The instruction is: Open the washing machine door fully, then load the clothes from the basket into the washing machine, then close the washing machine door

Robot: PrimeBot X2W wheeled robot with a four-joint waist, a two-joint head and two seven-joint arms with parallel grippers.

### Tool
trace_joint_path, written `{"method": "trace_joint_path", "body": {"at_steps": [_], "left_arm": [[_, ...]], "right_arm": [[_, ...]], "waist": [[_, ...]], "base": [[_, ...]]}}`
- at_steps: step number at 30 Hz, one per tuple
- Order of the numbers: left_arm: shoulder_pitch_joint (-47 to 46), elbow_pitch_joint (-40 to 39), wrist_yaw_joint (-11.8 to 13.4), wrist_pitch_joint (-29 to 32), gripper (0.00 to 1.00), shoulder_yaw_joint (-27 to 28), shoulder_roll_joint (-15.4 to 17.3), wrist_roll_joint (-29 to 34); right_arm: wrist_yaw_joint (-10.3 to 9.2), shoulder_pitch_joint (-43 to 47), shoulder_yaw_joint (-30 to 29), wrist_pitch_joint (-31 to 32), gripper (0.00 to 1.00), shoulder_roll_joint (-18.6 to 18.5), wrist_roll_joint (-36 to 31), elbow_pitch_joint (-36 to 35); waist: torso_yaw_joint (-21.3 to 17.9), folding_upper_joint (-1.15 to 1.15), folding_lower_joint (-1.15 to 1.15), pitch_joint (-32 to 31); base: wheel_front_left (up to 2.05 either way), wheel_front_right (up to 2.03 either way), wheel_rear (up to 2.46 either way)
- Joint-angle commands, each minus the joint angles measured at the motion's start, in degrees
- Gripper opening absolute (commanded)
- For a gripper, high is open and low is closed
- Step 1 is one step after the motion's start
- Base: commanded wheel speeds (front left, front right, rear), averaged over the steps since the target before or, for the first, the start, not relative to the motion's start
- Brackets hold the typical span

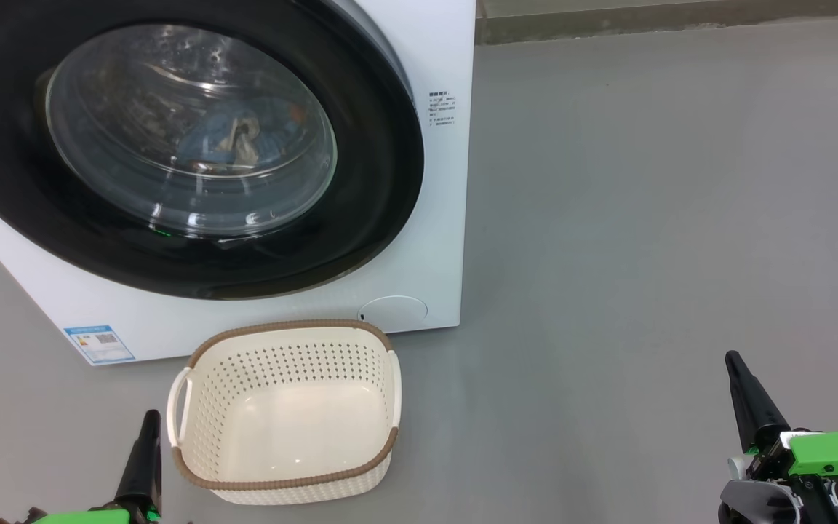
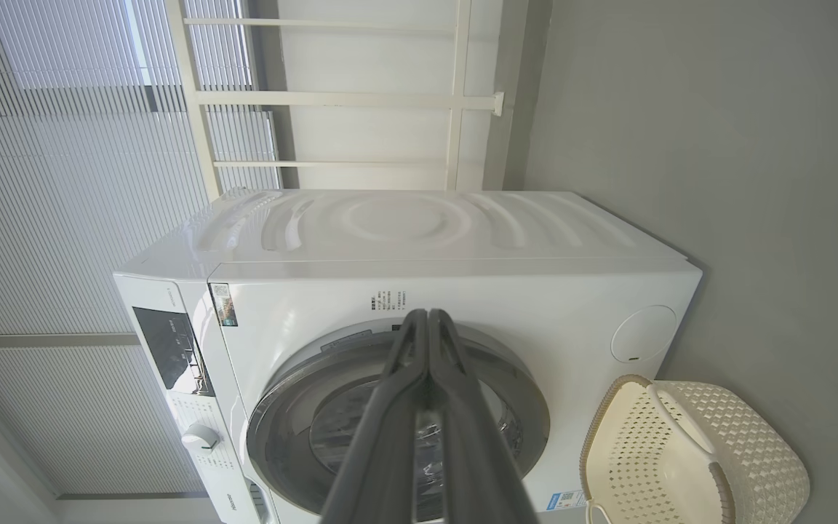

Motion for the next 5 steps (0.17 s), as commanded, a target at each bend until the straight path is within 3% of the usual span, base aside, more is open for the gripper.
{"method": "trace_joint_path", "body": {"at_steps": [1, 5], "left_arm": [[-2.4, -1.8, -0.4, 0.4, 0.0, 1.9, 0.5, -0.5], [-2.4, -1.8, -0.4, 0.4, 0.0, 1.9, 0.5, -0.5]], "right_arm": [[0.19, -2.5, 1.1, 0.3, 0.0, -0.6, -0.2, -1.4], [0.19, -2.5, 1.1, 0.3, 0.0, -0.6, -0.2, -1.4]], "waist": [[0.0, 0.0, 0.0, 0.0], [0.0, 0.0, 0.0, 0.0]], "base": [[0.0, 0.0, 0.0], [0.0, 0.0, 0.0]]}}
